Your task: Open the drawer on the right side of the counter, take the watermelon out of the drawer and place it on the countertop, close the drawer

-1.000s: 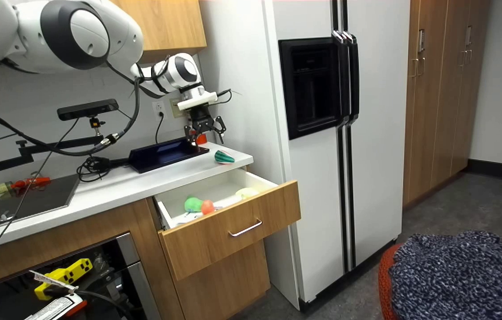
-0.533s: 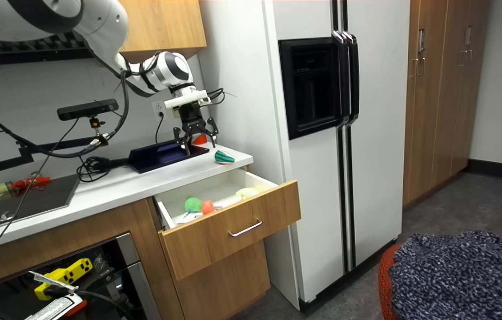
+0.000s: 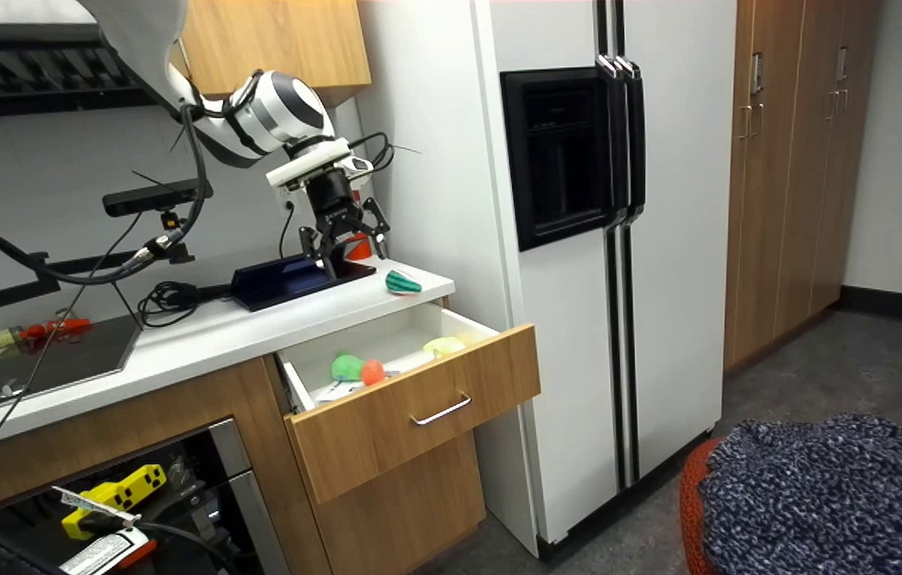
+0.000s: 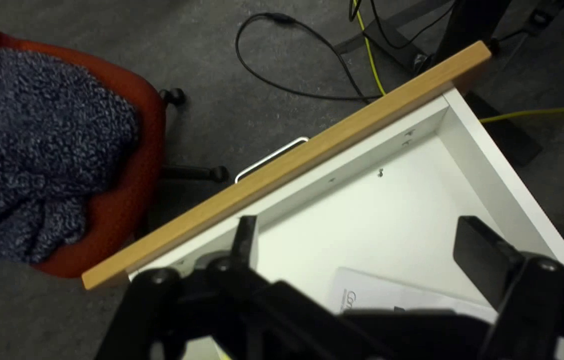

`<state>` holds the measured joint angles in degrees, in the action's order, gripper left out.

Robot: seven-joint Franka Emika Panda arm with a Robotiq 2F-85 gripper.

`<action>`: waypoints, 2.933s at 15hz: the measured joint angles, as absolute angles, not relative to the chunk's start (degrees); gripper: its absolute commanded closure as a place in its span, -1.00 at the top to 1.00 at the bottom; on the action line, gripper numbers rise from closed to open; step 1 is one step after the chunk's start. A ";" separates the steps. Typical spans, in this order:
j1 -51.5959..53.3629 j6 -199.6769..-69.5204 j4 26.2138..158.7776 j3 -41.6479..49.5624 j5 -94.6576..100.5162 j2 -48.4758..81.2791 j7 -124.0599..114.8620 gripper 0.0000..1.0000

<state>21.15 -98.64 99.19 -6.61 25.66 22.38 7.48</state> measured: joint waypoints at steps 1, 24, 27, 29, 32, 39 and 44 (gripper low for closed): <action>20.91 -98.64 101.18 -6.64 25.85 20.97 5.77 1.00; 20.50 -106.53 87.78 -4.72 25.90 37.30 -7.62 1.00; 20.70 -104.34 86.88 -4.72 25.90 37.05 -8.63 1.00; 20.72 -104.16 86.76 -4.72 25.90 37.03 -8.81 1.00; 20.72 -104.14 86.76 -4.72 25.90 37.03 -8.90 1.00; 20.61 -104.15 87.28 -4.30 25.90 36.98 -9.25 1.00; 18.95 -104.32 92.28 -1.95 25.90 34.99 -11.19 1.00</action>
<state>18.95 -104.32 92.28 -1.95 25.90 34.99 -11.19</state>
